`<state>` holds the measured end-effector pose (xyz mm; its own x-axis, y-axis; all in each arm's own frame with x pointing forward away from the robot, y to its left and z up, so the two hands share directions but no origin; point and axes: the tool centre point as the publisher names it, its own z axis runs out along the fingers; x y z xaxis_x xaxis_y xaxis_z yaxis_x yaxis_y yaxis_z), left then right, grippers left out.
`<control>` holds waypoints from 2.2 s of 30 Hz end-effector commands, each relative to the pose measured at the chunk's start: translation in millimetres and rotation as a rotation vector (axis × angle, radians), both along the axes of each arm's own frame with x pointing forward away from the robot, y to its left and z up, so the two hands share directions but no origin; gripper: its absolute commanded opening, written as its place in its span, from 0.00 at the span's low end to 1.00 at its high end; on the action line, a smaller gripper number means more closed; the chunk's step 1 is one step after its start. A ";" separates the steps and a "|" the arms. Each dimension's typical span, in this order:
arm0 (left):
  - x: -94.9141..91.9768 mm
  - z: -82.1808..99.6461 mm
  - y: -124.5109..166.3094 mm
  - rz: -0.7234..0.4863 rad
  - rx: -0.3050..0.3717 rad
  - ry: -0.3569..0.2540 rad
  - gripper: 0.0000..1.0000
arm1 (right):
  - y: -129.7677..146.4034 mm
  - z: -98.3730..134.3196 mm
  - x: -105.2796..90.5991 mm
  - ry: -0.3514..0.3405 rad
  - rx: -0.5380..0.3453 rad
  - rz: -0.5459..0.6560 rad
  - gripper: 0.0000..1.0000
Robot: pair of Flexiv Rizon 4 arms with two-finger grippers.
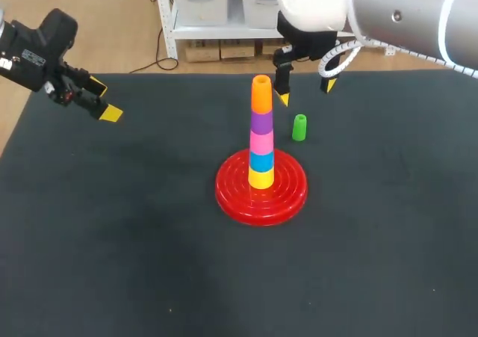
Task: Pick up and stack the cylinders on the red base in this order: pink,purple,orange,green
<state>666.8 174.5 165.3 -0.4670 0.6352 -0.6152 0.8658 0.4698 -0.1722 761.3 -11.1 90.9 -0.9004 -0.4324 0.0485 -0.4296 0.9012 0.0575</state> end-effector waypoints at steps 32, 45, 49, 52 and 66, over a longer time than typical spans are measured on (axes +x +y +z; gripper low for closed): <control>-0.7 -0.6 0.6 -0.001 -0.003 -0.003 1.00 | -5.1 -56.2 9.4 0.016 -0.032 -0.122 1.00; -0.7 -0.6 0.6 -0.001 -0.003 -0.003 1.00 | -0.4 -64.2 9.5 0.015 -0.024 -0.125 0.49; -0.7 -0.6 0.6 -0.001 -0.003 -0.003 1.00 | -0.3 -66.3 9.5 0.011 -0.021 -0.125 0.49; -0.7 -0.6 0.6 -0.001 -0.003 -0.003 1.00 | 0.2 -67.6 9.2 0.009 -0.021 -0.125 0.49; -0.7 -0.6 0.6 -0.001 -0.003 -0.003 1.00 | 3.6 -73.3 5.1 0.016 -0.024 -0.132 0.09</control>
<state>666.8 174.4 165.4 -0.4669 0.6351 -0.6153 0.8658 0.4698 -0.1722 768.8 -7.4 17.4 -0.9472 -0.3112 0.0776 -0.3085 0.9502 0.0441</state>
